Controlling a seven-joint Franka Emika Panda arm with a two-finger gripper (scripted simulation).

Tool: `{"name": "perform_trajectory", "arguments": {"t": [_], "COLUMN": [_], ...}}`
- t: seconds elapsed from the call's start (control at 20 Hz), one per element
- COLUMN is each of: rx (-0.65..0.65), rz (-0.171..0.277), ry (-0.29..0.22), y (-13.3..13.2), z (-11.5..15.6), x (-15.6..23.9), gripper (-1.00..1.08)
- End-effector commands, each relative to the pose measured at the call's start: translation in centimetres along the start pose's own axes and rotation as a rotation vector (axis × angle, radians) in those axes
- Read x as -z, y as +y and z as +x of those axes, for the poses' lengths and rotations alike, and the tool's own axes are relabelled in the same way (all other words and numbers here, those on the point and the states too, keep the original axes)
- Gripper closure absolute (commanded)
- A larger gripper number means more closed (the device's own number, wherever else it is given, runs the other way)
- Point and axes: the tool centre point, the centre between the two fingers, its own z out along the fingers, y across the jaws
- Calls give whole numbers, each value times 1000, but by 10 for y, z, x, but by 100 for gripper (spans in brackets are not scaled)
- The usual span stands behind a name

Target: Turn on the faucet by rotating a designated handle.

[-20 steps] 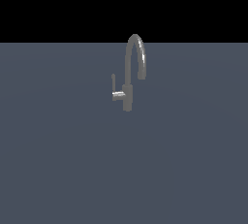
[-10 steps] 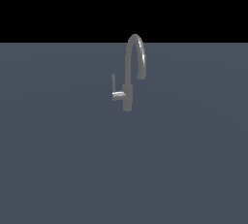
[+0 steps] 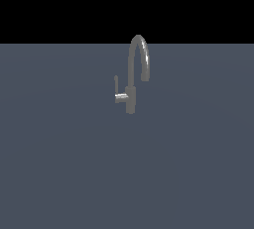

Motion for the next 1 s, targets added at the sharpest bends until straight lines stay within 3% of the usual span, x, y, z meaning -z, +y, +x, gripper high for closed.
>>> {"name": "perform_trajectory", "arguments": {"t": [0.0, 0.4, 0.7, 0.95], "rx": [-35, -151, -241, -299], "rz": [-30, -144, -237, -296], "ry": [15, 46, 50, 48], "y": [-12, -25, -7, 14], "z": [-11, -41, -60, -71], "x": [-34, -168, -272, -335], "gripper": [108, 108, 108, 108]}}
